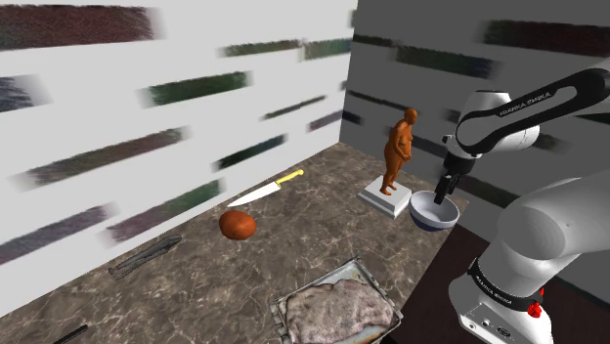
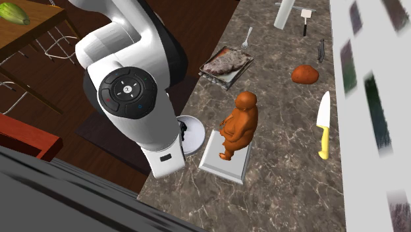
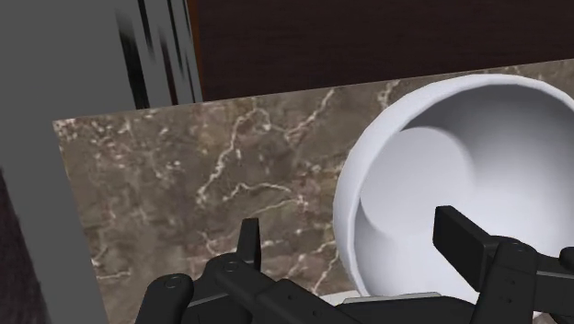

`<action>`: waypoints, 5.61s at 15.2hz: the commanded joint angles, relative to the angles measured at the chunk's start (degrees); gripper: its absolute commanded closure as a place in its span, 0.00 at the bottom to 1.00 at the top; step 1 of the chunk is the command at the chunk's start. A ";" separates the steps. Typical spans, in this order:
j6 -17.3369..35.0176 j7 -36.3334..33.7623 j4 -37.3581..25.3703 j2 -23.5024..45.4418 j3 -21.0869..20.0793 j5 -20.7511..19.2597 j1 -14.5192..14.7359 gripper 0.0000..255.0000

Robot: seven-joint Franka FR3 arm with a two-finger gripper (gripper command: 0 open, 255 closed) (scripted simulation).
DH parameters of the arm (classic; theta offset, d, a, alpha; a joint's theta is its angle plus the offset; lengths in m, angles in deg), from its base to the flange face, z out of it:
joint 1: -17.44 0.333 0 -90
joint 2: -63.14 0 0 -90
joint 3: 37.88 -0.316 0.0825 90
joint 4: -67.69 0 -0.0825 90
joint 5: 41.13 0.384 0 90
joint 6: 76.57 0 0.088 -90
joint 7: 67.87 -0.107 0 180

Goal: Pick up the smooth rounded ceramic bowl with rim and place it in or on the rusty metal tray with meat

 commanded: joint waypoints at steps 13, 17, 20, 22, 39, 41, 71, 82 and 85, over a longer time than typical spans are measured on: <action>0.15 0.01 0.03 0.10 0.03 -0.01 0.01 1.00; -3.75 -0.21 -0.81 -2.98 -0.97 0.32 -0.35 1.00; -7.48 -0.38 -1.82 -5.74 -1.94 0.80 -0.56 1.00; -9.87 -0.47 -2.58 -7.39 -2.56 1.16 -0.63 1.00; -26.87 -3.71 -8.00 -18.94 -9.63 6.20 0.78 1.00; -28.38 -6.62 -6.18 -22.17 -12.65 8.46 2.14 1.00; -24.11 -51.92 -17.63 -12.48 -59.00 47.28 30.15 1.00; -14.07 -50.59 -11.75 -8.23 -62.68 50.59 30.70 1.00; -11.04 -50.20 -10.42 -6.51 -63.79 51.54 30.76 1.00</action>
